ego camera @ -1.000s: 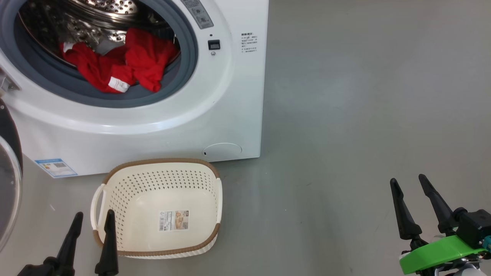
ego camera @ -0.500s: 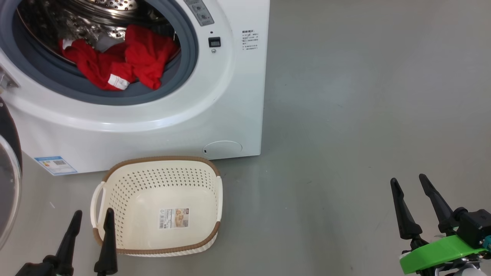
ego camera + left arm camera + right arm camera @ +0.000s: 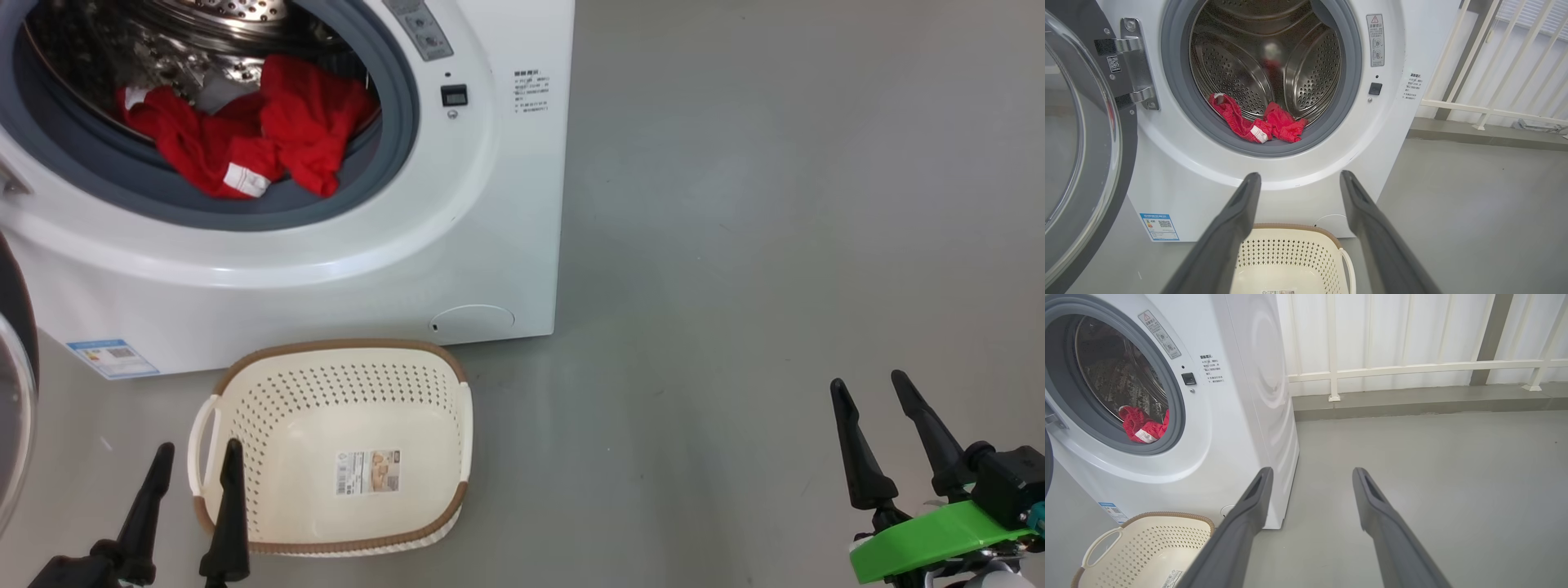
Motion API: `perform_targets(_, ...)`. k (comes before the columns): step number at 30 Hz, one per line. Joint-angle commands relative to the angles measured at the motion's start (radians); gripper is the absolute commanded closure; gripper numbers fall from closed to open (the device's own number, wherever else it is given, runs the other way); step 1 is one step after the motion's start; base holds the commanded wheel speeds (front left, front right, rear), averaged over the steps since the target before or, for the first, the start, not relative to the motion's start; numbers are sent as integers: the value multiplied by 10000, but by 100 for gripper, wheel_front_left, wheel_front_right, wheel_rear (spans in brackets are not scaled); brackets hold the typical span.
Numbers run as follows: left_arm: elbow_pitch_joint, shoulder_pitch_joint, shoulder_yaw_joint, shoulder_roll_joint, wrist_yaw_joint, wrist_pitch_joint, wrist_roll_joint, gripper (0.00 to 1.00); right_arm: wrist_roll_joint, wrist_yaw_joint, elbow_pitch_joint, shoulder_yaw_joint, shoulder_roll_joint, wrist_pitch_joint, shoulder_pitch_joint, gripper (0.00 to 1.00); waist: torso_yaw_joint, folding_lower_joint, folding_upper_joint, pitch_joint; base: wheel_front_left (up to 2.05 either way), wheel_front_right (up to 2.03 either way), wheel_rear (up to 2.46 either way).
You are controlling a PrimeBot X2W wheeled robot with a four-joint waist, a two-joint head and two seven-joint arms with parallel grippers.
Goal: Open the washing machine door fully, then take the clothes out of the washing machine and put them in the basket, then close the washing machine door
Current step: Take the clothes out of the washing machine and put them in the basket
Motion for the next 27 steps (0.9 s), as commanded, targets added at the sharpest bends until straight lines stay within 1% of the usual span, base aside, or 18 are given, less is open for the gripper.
perform_targets(1,-299,-389,336,200,13,-51,-55,0,-82,63,-276,146,-112,-65,-233,0,6,0,0,-4,87,-87,0)
perform_targets(27,-115,-425,334,182,13,-51,109,0,-26,63,-221,281,-143,-65,-222,0,36,0,0,-73,83,-83,0)
